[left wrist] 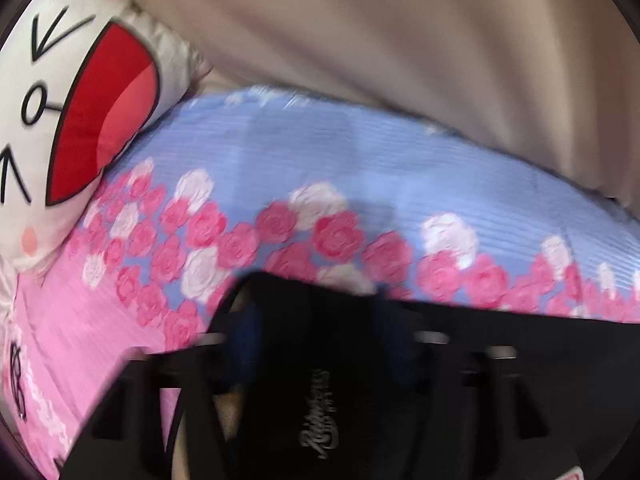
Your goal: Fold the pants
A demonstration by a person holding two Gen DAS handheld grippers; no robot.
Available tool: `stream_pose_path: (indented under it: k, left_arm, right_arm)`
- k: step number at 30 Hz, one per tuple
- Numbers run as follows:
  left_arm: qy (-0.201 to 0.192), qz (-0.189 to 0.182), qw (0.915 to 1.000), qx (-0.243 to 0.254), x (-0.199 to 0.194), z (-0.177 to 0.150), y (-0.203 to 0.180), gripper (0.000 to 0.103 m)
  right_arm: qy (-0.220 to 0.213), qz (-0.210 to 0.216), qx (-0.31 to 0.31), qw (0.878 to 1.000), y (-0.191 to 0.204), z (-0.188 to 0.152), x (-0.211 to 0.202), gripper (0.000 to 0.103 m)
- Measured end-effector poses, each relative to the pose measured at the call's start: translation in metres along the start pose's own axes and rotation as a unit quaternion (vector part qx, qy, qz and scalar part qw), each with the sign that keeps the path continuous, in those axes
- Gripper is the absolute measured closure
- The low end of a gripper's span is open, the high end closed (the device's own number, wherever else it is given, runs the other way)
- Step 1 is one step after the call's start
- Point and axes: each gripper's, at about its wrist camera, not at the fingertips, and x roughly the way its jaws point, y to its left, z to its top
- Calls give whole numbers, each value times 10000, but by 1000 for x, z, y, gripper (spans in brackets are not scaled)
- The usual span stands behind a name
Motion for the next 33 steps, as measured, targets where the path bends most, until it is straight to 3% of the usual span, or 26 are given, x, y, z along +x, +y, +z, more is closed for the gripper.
stream_pose_path:
  k: [1, 6, 12, 18, 21, 27, 33]
  left_arm:
    - [-66, 170, 9998, 62, -4, 2, -1, 101]
    - [-551, -310, 9979, -127, -56, -1, 19, 101]
    - [-974, -586, 9934, -123, -109, -10, 37, 100]
    - [-1499, -1250, 9806, -153, -192, -63, 58, 100]
    - [-1630, -1371, 9770, -92, -224, -95, 69, 99]
    - [-1449, -1406, 9794, 63, -253, -184, 89, 97]
    - [-598, -922, 9937, 219, -213, -272, 95, 97]
  right_arm:
    - [-46, 5, -11, 10000, 4, 0, -4, 89]
    - [-570, -32, -138, 9983, 24, -3, -52, 90]
    - [-904, -18, -167, 9958, 33, -14, -110, 90]
    - [-1430, 205, -424, 9886, 53, -41, -182, 90]
    - [-1679, 302, -537, 9839, 59, -67, -221, 90]
    - [-1767, 336, -767, 9807, 61, -141, -266, 90]
    - [-1149, 412, -565, 9909, 45, -219, -242, 90]
